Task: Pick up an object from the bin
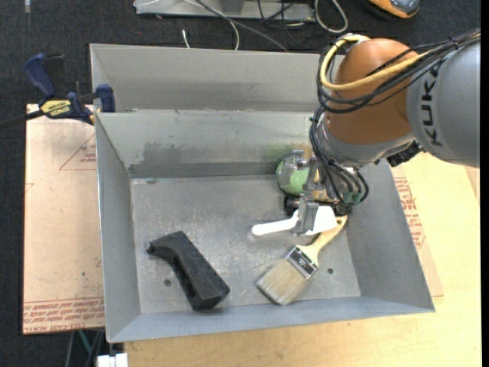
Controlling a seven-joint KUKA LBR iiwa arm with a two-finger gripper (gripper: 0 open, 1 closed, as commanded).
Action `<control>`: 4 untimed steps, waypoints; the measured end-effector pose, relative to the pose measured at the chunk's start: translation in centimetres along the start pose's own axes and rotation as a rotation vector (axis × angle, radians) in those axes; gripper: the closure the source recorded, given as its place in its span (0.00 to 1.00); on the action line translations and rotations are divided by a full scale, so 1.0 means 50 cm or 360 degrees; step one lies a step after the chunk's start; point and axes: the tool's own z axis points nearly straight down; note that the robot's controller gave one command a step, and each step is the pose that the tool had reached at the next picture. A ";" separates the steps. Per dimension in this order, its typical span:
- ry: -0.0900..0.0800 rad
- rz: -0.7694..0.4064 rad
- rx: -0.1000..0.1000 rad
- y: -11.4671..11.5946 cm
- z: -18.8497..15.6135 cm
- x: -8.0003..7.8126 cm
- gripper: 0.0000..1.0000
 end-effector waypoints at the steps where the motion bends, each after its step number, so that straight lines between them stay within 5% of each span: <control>1: 0.0000 0.0000 0.0000 0.000 0.000 0.000 0.00; 2: 0.0002 -0.0331 -0.0002 0.023 0.112 0.000 0.00; 3: -0.0001 -0.0325 -0.0002 0.021 0.124 0.086 0.00; 4: -0.0008 -0.0388 -0.0001 0.020 0.139 0.077 0.00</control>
Offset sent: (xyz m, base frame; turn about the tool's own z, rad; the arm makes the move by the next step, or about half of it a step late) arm 0.0000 0.0107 -0.0570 -0.2179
